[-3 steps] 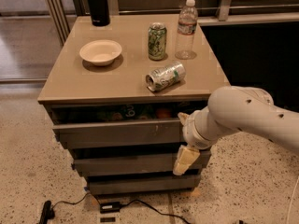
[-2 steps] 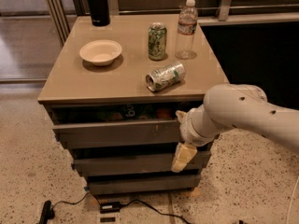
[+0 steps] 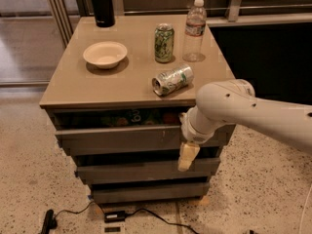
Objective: Open top drawer
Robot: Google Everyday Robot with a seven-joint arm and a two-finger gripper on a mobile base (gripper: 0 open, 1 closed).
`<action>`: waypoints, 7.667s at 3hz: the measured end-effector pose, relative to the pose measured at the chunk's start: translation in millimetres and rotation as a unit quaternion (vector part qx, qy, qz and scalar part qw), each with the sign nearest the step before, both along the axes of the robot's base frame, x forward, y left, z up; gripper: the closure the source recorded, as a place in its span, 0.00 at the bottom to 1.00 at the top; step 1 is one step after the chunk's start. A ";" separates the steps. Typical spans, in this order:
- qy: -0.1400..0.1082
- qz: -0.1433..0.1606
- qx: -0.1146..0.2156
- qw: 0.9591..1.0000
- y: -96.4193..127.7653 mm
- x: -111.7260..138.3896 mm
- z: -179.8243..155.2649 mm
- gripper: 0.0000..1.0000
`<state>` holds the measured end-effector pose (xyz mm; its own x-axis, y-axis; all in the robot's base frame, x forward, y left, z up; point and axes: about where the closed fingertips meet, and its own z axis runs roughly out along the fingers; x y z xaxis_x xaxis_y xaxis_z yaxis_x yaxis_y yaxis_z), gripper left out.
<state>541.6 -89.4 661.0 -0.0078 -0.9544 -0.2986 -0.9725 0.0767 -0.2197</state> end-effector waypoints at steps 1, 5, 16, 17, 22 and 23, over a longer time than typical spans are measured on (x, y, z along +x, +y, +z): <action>0.003 -0.001 -0.002 1.000 -0.5 4.4 -4.4 0.00; 0.084 -0.010 -0.025 0.996 -14.9 -11.6 -22.5 0.00; 0.308 0.013 -0.083 0.948 -55.4 -124.4 61.9 0.19; 0.308 0.013 -0.083 0.948 -55.4 -124.4 61.9 0.50; 0.245 0.000 -0.103 0.964 -51.5 -101.3 74.7 1.00; 0.218 -0.002 -0.106 0.970 -50.0 -92.8 71.9 1.00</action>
Offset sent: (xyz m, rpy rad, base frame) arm 0.0072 -0.0064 -0.0178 -0.0297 0.0596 -0.0150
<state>448.8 -139.4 732.9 -0.0937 -0.9936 -0.0628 -0.9764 0.0793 0.2011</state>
